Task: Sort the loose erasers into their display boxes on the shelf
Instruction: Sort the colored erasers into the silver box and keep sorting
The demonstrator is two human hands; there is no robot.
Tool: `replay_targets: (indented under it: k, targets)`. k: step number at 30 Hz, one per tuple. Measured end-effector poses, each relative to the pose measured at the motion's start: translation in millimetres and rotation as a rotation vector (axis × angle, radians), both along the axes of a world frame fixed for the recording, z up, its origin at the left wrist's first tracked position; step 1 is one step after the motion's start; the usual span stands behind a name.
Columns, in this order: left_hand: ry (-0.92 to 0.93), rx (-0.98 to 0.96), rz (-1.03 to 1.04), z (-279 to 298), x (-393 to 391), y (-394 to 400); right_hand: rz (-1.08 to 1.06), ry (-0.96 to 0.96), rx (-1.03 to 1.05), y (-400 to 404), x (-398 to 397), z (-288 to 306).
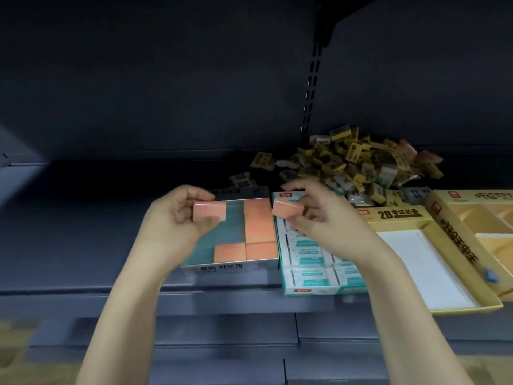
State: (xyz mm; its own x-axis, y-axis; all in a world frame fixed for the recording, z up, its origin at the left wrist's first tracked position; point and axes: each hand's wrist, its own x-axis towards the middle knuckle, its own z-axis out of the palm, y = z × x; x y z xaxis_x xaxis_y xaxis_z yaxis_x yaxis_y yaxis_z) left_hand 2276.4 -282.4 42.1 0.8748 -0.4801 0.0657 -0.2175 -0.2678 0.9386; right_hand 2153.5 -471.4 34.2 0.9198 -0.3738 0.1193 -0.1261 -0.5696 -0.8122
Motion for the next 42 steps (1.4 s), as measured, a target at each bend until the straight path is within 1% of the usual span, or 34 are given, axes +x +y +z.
replay_targets:
  k: [4, 7, 12, 16, 22, 30, 33, 35, 37, 39, 42]
  targets:
    - [-0.005, -0.008, -0.07, 3.6, 9.5, 5.6, -0.022, 0.028, -0.037, 6.8, 6.6, 1.1]
    - [0.01, 0.028, -0.099, 4.8, 15.9, 10.1, -0.055, 0.05, -0.064, 13.0, 10.7, 6.3]
    - [-0.015, 0.069, -0.106, 4.4, 27.0, 15.8, -0.083, 0.081, -0.049, 18.9, 15.8, 11.9]
    - [-0.03, 0.052, -0.084, 3.8, 32.9, 18.9, -0.094, 0.105, -0.039, 22.4, 18.5, 13.6]
    - [0.026, 0.021, -0.088, 0.9, 37.8, 20.3, -0.095, 0.056, -0.04, 24.9, 23.8, 12.9]
    - [0.087, 0.03, -0.109, -3.4, 33.2, 17.4, -0.041, -0.021, 0.278, 31.3, 19.4, 19.0]
    - [0.099, 0.033, -0.111, -5.1, 33.8, 16.9, 0.021, -0.035, 0.303, 31.2, 17.1, 21.8]
    - [0.103, 0.033, -0.115, -5.7, 33.8, 17.5, 0.081, 0.007, 0.319, 32.1, 15.2, 26.3]
    - [0.1, 0.033, -0.112, -6.1, 34.7, 18.1, 0.129, 0.103, 0.324, 31.2, 14.8, 29.3]
    - [0.095, 0.034, -0.101, -6.1, 36.2, 18.5, 0.151, 0.223, 0.2, 30.6, 15.9, 30.7]
    - [0.095, 0.036, -0.089, -3.0, 36.5, 19.1, 0.12, 0.35, 0.061, 29.2, 19.9, 29.7]
